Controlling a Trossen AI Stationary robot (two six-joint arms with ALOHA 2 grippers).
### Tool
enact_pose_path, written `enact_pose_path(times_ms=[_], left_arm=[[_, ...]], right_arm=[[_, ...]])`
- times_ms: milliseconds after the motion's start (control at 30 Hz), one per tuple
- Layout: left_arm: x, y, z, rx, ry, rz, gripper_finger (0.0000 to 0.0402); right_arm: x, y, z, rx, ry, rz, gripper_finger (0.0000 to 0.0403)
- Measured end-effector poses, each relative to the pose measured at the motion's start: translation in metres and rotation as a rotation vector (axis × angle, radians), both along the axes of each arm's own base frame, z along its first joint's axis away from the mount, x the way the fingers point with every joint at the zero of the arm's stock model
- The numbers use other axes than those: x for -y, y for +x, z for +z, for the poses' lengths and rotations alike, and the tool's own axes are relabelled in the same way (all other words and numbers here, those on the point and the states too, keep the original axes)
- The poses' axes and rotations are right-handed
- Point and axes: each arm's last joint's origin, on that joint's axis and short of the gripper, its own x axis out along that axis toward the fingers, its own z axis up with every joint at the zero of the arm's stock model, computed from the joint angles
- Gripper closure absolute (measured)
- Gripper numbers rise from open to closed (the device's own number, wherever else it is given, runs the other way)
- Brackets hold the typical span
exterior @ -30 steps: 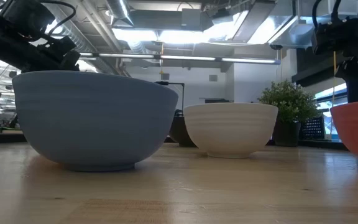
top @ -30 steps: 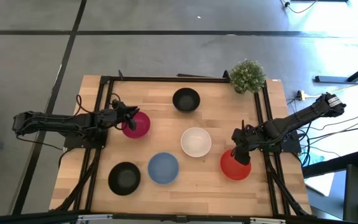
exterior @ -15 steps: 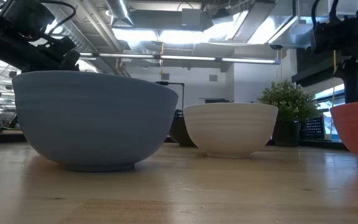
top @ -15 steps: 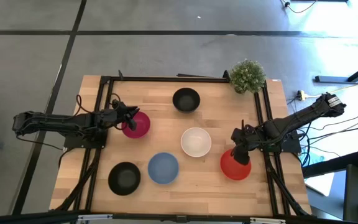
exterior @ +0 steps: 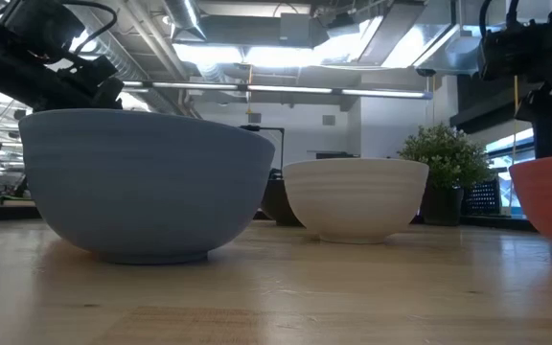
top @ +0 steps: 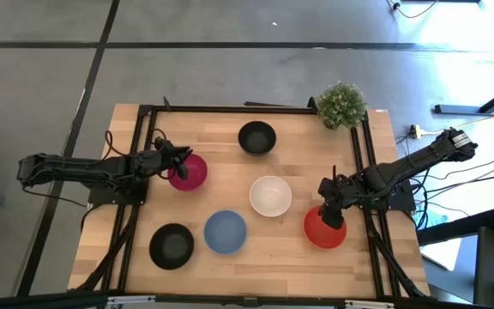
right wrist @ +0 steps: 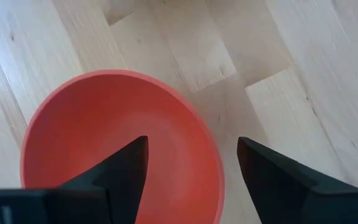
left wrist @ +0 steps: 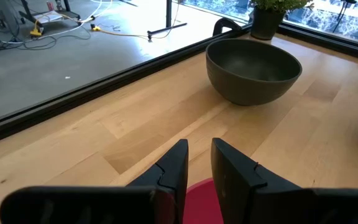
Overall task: Nest bowls inside each other
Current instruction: Stack the orange bowl on top of the white bowl
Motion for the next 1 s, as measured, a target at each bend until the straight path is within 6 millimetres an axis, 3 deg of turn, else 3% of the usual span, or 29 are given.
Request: enact_pose_path(times_ms=[800, 1000], left_arm=[[0.000, 0.000, 0.001, 0.034, -0.031, 0.008, 0.0337], [0.000, 0.000, 0.001, 0.078, -0.080, 0.030, 0.0337]], right_arm=[[0.004, -0.003, -0.002, -0.018, -0.070, -0.027, 0.0155], [0.005, -0.006, -0.019, -0.035, -0.069, -0.039, 0.0155]])
